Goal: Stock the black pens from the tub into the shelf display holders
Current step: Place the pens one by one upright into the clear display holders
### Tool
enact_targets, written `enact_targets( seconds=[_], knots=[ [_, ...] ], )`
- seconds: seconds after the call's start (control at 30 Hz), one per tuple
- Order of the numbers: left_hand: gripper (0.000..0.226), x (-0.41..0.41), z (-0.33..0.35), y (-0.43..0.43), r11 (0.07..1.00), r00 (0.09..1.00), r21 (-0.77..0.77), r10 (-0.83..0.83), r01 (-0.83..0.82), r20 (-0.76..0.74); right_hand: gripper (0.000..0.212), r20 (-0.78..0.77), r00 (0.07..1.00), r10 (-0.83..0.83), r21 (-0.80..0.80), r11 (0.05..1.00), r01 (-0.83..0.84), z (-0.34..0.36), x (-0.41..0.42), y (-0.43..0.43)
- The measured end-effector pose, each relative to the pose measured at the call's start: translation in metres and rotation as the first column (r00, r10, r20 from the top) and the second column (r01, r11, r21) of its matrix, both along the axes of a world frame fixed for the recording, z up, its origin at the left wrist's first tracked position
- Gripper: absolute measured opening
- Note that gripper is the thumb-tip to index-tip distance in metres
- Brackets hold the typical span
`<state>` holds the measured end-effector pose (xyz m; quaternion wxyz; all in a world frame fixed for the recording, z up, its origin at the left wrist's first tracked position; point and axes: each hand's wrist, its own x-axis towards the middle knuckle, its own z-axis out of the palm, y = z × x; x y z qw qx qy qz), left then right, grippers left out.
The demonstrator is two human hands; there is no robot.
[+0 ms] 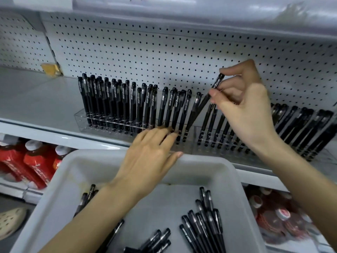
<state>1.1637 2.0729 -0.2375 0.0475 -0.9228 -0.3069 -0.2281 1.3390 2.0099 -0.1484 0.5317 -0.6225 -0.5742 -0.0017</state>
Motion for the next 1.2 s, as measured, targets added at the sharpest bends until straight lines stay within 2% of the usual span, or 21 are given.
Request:
enact_targets(
  seconds=[0.1,0.4,0.97,1.2],
  knots=[
    [0.049,-0.002,-0.005,0.001,1.000,1.000,0.013,0.008,-0.008,-0.020,0.037,0.009,1.000,0.000,-0.002,1.000,0.000,-0.006,0.001,0.005],
    [0.055,-0.003,-0.014,0.006,0.998,0.998,0.067,0.027,-0.023,-0.051,0.013,0.105,0.994,-0.028,-0.103,0.994,0.039,-0.019,0.004,0.019],
    [0.058,-0.004,-0.017,0.011,0.996,0.999,0.091,0.011,-0.007,-0.045,0.013,0.053,0.998,-0.036,-0.258,0.965,0.048,0.003,0.003,0.030],
    [0.061,-0.005,-0.017,0.011,0.997,0.998,0.071,0.014,-0.010,-0.064,0.013,0.188,0.979,-0.078,-0.295,0.946,0.132,-0.007,0.007,0.032]
  ],
)
